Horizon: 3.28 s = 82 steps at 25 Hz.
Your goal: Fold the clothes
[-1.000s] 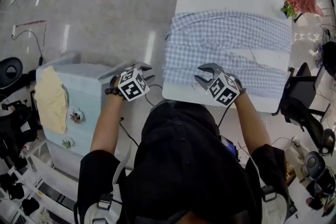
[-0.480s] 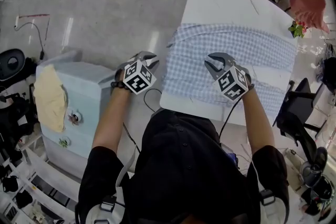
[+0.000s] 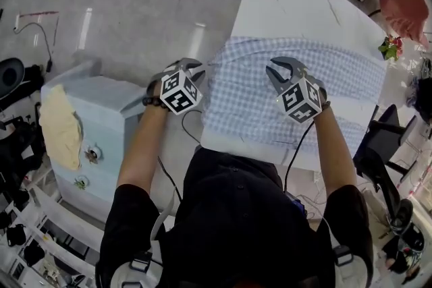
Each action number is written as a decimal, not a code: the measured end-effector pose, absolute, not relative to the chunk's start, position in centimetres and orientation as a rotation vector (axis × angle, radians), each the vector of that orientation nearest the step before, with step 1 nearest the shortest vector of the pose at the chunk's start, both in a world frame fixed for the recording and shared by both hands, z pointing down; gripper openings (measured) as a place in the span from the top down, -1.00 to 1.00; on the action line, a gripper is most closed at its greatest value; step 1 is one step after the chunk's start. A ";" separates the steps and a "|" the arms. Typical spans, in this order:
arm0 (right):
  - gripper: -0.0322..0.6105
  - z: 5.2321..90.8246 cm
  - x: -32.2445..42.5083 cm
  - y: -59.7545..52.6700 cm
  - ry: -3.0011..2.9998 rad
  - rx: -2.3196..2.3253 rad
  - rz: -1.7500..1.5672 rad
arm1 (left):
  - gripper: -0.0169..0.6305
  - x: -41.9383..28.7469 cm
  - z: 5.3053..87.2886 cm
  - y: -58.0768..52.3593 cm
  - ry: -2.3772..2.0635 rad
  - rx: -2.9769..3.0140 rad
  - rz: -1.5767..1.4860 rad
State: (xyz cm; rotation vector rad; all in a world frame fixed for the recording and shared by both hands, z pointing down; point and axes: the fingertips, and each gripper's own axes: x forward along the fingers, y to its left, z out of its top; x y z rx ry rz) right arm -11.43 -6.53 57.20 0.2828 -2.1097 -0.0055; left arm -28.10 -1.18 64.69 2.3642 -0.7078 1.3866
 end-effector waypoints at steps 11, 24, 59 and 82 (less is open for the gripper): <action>0.47 59.0 -10.9 -10.0 -2.105 0.281 -0.045 | 0.60 -26.3 67.7 -3.0 -0.626 2.370 1.384; 0.77 60.9 -12.0 -11.7 -2.066 0.222 -0.109 | 0.92 -27.5 67.0 -5.2 -0.695 2.363 1.325; 0.62 61.3 -13.6 -17.5 -2.041 0.294 0.008 | 0.92 -35.3 63.3 -13.9 -1.006 2.204 1.452; 0.83 62.0 -13.7 -22.9 -2.013 0.544 -0.150 | 0.90 -34.1 65.8 -15.9 -1.062 2.176 1.433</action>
